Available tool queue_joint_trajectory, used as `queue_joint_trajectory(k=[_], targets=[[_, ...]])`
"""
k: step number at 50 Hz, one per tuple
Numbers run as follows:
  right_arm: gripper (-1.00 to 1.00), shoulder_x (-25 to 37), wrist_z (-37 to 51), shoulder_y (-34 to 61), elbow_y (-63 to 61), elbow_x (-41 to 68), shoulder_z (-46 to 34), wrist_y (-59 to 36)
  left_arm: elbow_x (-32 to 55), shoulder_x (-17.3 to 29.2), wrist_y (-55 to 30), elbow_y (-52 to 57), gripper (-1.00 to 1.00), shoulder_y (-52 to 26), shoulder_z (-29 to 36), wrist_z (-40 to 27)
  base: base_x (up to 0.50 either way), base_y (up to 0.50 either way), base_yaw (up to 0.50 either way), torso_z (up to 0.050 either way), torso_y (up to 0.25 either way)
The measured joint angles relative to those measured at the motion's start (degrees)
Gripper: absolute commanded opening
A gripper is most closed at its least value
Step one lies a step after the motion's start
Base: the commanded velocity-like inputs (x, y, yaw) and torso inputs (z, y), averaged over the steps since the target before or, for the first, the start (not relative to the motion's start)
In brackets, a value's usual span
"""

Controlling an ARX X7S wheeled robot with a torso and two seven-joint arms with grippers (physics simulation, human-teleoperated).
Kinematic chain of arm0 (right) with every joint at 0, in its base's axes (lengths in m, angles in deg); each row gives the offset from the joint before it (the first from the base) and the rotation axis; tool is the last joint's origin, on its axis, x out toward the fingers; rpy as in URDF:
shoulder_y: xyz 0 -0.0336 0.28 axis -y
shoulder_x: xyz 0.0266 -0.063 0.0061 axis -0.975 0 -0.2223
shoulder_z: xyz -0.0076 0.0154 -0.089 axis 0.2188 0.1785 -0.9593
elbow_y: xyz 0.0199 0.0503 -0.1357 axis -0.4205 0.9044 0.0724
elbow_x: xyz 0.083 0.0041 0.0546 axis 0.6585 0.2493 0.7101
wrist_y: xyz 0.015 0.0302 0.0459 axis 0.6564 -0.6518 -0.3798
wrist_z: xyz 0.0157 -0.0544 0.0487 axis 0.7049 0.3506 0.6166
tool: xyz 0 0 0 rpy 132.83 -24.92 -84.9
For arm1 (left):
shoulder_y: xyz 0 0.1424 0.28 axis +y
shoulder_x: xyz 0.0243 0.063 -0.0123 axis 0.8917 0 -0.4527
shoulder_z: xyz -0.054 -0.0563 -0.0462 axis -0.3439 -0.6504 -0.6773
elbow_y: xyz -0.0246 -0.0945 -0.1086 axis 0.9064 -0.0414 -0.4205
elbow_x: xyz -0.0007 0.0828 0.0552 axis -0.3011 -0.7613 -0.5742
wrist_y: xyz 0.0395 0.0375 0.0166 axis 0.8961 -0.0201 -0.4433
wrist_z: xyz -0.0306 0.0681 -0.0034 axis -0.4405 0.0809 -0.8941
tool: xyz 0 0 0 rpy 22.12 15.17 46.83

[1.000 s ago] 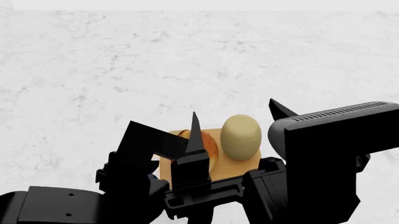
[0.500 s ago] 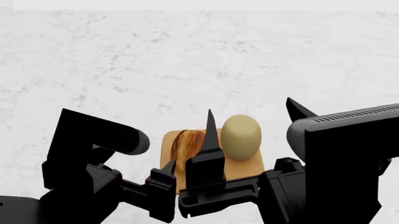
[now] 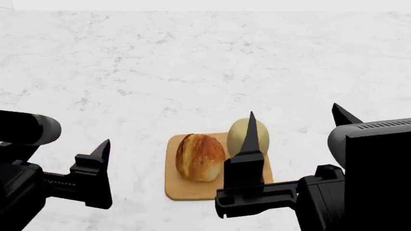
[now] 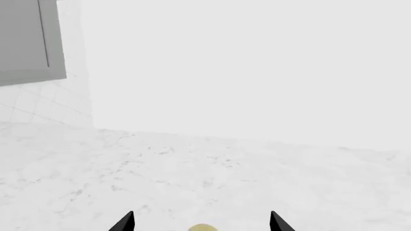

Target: Place the bread and cheese on the cutting board.

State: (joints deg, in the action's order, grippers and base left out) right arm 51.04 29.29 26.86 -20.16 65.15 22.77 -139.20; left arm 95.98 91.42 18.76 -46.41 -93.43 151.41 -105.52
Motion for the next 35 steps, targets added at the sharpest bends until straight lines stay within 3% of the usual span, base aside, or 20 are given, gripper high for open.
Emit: queue_joint_trajectory(k=[7, 21, 35], targets=[[1.00, 3.00, 2.22, 5.25, 1.48, 4.05, -0.62, -0.66, 4.26, 4.54, -3.23, 1.73, 1.00, -4.49, -1.81, 0.10, 0.00, 0.00, 0.00, 0.000, 0.000], [1.00, 5.24, -1.22, 26.89, 15.35, 7.70, -6.80, -5.71, 17.98, 10.63, -14.49, -2.34, 1.00, -20.21, -6.65, 3.35, 0.00, 0.00, 0.00, 0.000, 0.000], [1.00, 1.39, -11.69, 41.65, 30.12, -1.43, -13.63, -8.14, 25.50, 9.68, -24.80, -12.64, 1.00, -32.49, -8.24, 6.52, 0.00, 0.00, 0.00, 0.000, 0.000]])
